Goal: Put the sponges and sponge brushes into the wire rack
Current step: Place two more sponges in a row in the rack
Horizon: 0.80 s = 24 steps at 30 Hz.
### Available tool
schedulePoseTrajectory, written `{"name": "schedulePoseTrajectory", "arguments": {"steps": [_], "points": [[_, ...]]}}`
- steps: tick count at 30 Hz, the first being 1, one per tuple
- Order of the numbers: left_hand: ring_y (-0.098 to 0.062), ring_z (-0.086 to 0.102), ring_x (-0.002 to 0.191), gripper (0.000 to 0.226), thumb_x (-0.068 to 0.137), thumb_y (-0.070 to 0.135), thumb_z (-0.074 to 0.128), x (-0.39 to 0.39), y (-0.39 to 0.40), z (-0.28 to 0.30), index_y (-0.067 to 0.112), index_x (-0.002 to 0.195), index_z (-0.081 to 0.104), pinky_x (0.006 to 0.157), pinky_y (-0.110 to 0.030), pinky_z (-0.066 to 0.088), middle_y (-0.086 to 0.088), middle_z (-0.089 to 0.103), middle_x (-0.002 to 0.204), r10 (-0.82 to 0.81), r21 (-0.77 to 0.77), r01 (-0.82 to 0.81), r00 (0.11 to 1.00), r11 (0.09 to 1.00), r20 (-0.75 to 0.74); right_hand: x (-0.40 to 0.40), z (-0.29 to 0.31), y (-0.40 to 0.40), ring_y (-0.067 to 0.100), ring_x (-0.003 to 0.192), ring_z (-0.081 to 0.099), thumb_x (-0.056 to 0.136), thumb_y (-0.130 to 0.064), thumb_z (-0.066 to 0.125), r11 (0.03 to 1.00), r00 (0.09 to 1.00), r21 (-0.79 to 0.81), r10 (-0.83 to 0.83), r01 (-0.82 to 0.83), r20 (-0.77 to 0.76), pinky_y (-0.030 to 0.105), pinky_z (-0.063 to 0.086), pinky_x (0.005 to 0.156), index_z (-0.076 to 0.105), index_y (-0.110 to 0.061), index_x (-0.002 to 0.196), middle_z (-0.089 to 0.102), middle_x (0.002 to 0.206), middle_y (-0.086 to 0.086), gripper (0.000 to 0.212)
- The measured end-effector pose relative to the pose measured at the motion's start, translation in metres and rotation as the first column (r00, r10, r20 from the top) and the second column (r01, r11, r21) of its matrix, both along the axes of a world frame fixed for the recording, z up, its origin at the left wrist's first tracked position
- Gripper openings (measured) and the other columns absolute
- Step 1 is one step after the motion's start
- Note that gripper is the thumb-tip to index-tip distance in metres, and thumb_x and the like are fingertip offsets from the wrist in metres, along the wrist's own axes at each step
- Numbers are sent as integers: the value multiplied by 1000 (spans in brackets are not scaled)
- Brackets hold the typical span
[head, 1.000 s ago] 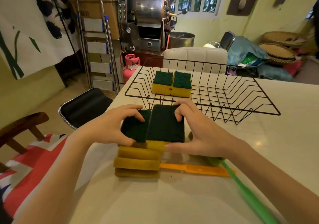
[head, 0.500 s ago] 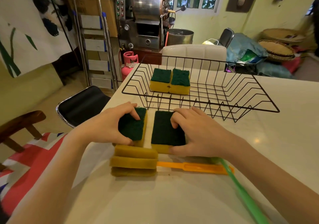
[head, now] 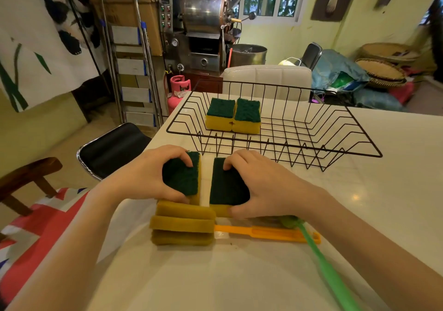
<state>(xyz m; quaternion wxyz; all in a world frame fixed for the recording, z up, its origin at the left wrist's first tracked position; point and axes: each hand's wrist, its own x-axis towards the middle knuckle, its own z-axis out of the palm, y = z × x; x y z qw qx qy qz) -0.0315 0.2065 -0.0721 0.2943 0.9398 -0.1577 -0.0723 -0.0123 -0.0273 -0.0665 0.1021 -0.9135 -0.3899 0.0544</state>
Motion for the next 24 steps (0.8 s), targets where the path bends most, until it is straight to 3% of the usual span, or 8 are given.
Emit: {"name": "schedulePoseTrajectory", "arguments": {"steps": [2, 5, 9, 14, 21, 24], "points": [[14, 40, 106, 70, 32, 77, 66, 0, 3, 1, 51, 94, 50, 80, -4, 37, 33, 41, 113, 8, -48, -9, 1000, 999, -16, 0, 2, -3, 7, 105, 35, 66, -51, 70, 999, 999, 46, 10, -8, -40, 17, 39, 77, 33, -28, 126, 39, 126, -6, 75], [18, 38, 111, 67, 35, 63, 74, -1, 8, 5, 54, 98, 51, 81, -3, 37, 32, 48, 115, 8, -151, -14, 999, 988, -40, 0, 11, -9, 4, 103, 37, 64, -50, 74, 991, 995, 137, 21, -7, -98, 12, 42, 72, 33, -31, 125, 36, 117, -12, 76], [20, 42, 110, 69, 30, 66, 76, -4, 9, 22, 50, 93, 57, 84, 3, 37, 36, 50, 113, -27, -271, 15, 999, 962, -43, 3, 26, -20, 5, 111, 42, 59, -44, 80, 954, 973, 296, 28, 42, -229, 19, 46, 87, 39, -35, 119, 42, 121, -13, 73], [12, 46, 115, 66, 33, 62, 78, 2, 0, 53, 43, 94, 60, 92, -4, 40, 30, 51, 120, -99, -346, 105, 995, 932, 35, 14, 46, -42, -10, 115, 44, 53, -36, 83, 865, 935, 490, 78, 109, -346, 3, 39, 91, 49, -42, 108, 48, 120, -24, 65], [4, 49, 115, 67, 36, 57, 80, 48, -40, 80, 39, 96, 57, 91, -12, 46, 17, 54, 121, -121, -387, 183, 976, 904, 180, 35, 64, -72, -14, 114, 43, 43, -41, 80, 746, 968, 636, -45, 197, -246, 4, 41, 89, 47, -48, 106, 46, 118, -31, 71], [4, 50, 112, 66, 39, 42, 82, 76, -60, 86, 35, 98, 55, 86, -8, 47, 10, 51, 123, -153, -376, 219, 968, 900, 197, 48, 68, -88, -15, 113, 43, 44, -39, 80, 716, 973, 666, -89, 212, -214, 1, 39, 90, 46, -46, 108, 46, 118, -30, 73]]}}
